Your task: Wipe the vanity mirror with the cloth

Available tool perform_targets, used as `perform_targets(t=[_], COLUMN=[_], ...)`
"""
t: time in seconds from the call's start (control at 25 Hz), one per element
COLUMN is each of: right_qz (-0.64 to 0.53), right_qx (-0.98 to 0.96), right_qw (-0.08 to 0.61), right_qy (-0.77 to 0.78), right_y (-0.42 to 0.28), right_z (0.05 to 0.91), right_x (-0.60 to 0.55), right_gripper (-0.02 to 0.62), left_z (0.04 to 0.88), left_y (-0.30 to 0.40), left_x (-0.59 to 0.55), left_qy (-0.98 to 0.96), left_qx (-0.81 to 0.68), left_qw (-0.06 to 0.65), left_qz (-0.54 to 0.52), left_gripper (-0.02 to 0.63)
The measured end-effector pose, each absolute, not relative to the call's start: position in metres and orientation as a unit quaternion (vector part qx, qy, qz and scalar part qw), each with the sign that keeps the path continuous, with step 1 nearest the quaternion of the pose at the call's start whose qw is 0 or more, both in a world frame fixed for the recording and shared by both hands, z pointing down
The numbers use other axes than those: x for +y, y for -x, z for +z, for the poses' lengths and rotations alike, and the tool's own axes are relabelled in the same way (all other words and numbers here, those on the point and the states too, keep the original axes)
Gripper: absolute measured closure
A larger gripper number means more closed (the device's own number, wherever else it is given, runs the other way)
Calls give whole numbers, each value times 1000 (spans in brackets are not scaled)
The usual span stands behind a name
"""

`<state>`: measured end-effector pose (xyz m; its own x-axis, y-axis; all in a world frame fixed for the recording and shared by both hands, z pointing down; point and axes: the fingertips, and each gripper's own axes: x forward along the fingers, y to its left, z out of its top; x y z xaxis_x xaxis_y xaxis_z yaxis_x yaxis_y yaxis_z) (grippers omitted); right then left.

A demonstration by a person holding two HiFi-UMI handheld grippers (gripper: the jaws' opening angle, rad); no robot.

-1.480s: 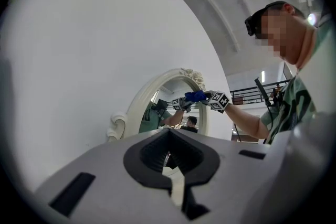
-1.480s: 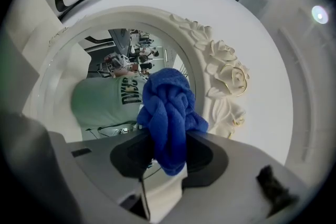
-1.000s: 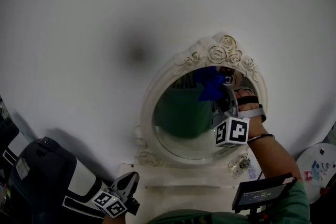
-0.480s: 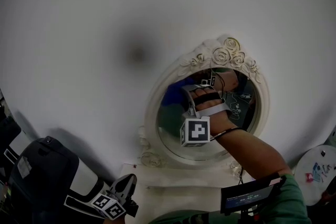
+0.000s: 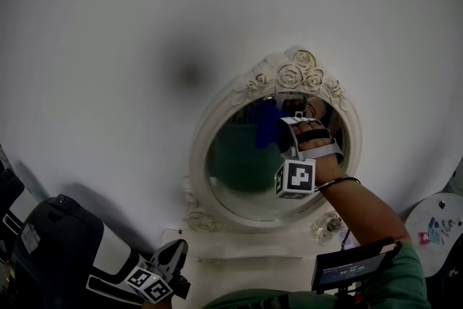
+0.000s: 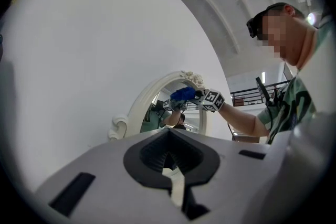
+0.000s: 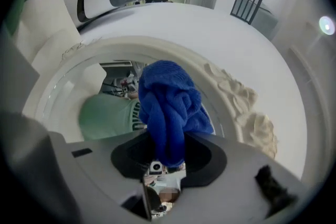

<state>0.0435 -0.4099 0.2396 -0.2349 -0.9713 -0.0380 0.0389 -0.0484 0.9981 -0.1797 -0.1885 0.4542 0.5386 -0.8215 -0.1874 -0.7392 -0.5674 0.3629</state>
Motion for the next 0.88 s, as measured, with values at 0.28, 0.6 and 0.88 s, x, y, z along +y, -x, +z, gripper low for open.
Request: perform_targets(t=[0.28,0.6,0.88], right_qz=[-531,-495,-531], right_qx=[-493,-483,-548], right_qw=[487,506,460], right_qy=[-487,-516,-454], right_y=[-167,-214,-112], right_z=[246,246,252], right_x=[-416,-413,-392], right_gripper=[477,483,488], left_z=[453,449,451], left_y=[159,153,159], left_x=[-197,-194,-188], left_qy=[-879,-882,-878], left_qx=[-430,-426,-434], left_qw=[125,122,124], left_qz=[-163,-157,-161], left_gripper=[597,597,597])
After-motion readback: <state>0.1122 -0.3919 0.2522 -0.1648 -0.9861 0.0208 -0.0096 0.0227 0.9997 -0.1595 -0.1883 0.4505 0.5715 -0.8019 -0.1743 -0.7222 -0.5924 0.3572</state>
